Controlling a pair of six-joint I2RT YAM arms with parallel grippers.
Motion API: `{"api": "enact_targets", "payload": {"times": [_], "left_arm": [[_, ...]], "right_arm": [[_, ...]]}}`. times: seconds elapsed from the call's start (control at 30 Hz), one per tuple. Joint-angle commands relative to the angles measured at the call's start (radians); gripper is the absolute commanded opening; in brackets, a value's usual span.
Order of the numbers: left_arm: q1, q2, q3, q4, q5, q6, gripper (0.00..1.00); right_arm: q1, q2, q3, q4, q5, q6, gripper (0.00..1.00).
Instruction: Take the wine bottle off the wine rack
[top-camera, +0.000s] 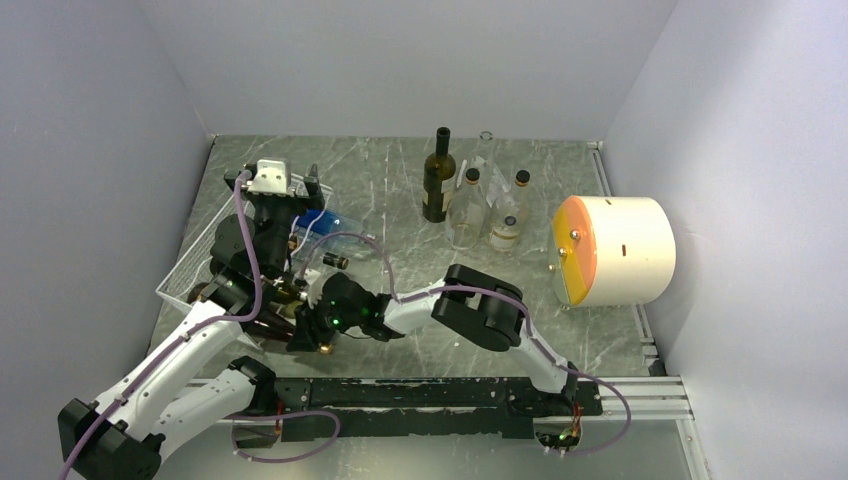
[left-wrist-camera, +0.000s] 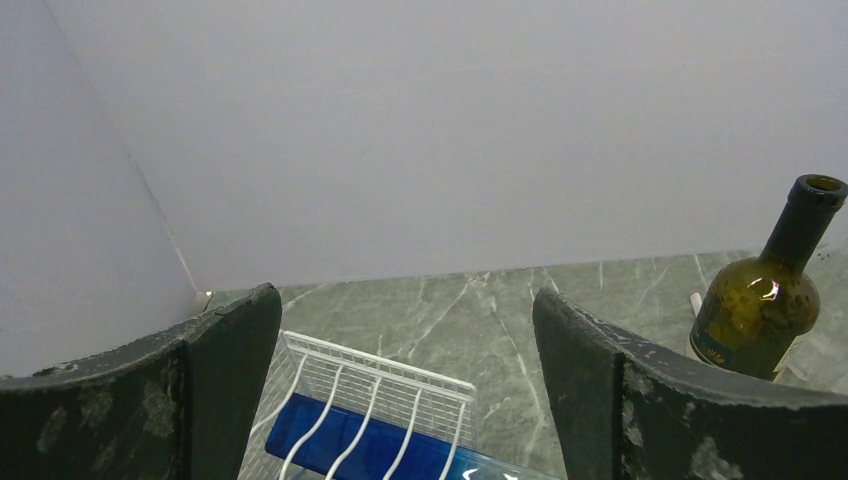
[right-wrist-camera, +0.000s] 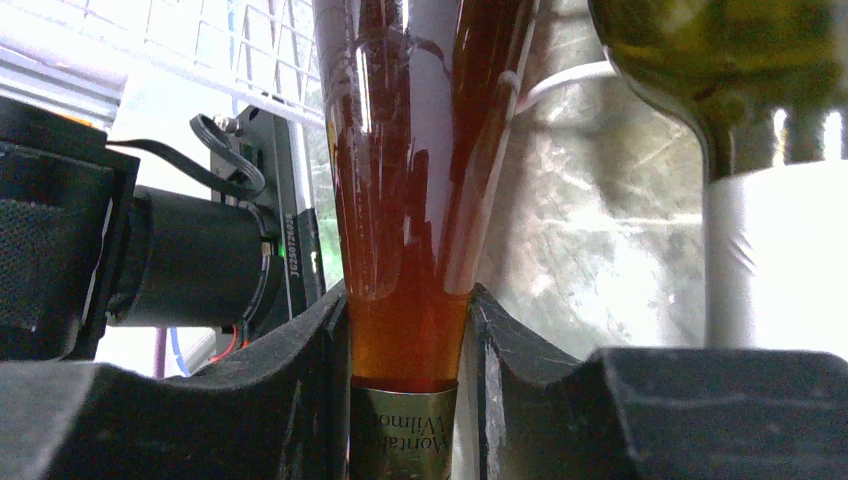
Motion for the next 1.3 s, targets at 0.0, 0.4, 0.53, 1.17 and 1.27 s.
{"api": "enact_targets", "payload": {"times": [0.0, 0.4, 0.53, 1.17, 1.27], "left_arm": [[0.006, -0.010, 0.006, 0.006, 0.020, -0.010, 0.99], [-0.001, -0.027, 0.000, 0.003, 0.171, 0.023, 1.00], [-0.010, -0.027, 0.014, -0.027, 0.323, 0.031, 0.98], [-0.211, 0.074, 0.038, -0.135, 0.869, 0.169, 1.00], [-0.243, 0.085, -0.002, -0.119, 0.979, 0.218, 0.99]], "right_arm": [[-0.006, -0.079, -0.067, -0.006, 0.008, -0.039, 0.11], [-0.081, -0.305, -0.303, 0.036, -0.146, 0.021, 0.00], [-0.123, -0.414, -0.385, -0.028, -0.217, 0.016, 0.00], [-0.401, -1.118, -0.546, -0.863, -0.350, -0.016, 0.00], [-0.444, -1.193, -0.503, -1.040, -0.307, -0.043, 0.00]]}}
